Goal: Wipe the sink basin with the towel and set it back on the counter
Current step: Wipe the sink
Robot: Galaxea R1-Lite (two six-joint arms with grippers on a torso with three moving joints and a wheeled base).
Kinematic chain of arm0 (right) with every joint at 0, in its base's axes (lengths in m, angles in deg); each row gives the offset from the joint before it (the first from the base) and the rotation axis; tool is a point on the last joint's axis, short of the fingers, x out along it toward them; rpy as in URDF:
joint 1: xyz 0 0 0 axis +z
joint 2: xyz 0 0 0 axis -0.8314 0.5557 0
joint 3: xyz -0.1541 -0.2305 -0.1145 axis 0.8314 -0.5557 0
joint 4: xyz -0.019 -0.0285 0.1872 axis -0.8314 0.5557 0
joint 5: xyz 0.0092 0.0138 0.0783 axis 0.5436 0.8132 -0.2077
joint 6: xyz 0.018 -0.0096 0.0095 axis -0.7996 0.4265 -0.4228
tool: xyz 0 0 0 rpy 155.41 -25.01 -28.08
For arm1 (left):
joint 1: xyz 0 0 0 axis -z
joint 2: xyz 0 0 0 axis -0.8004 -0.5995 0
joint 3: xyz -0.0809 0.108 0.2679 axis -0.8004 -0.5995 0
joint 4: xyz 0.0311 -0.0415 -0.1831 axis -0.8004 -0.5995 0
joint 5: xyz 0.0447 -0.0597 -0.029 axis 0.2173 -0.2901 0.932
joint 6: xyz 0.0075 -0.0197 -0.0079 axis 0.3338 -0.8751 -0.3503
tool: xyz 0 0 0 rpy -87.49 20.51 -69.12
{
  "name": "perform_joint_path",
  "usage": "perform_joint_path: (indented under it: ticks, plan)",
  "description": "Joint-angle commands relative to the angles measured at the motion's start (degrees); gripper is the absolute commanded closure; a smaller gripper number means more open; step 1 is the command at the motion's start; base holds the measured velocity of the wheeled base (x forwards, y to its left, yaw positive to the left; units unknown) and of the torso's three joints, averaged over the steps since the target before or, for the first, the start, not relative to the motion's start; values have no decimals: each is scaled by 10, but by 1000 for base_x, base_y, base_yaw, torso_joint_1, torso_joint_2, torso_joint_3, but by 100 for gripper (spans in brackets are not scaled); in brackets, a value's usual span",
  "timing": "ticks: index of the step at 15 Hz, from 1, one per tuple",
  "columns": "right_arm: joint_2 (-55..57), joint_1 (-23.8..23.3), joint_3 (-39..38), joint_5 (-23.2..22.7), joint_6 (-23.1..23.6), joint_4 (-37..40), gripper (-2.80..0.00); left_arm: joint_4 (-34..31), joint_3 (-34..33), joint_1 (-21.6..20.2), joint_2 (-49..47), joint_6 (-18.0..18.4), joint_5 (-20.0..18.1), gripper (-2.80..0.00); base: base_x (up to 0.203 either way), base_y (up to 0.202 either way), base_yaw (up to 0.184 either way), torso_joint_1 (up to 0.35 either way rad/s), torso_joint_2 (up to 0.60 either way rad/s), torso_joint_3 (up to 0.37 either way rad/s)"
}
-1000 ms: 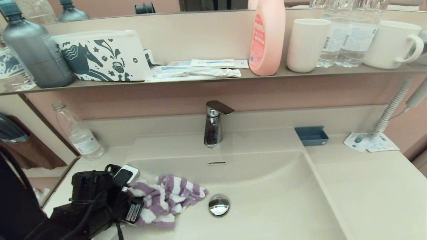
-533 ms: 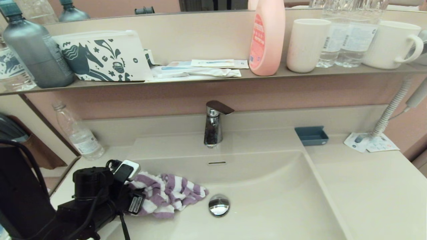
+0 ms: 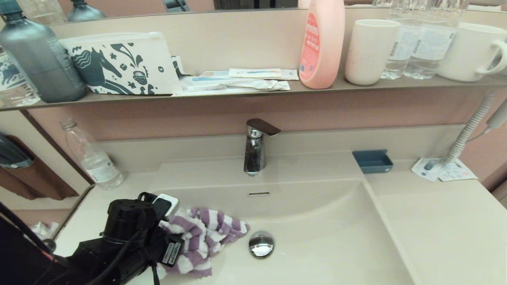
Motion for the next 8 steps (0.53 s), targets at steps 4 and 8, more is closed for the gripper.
perform_joint_path:
  ticks: [4,8]
  plan:
    - [0,0,0,0,0,0,0,-235,111,149,91,-166,32,0,0,0,0,0,0,0]
    - [0,0,0,0,0,0,0,-289,167,297,81,-327,117,0,0,0,0,0,0,0]
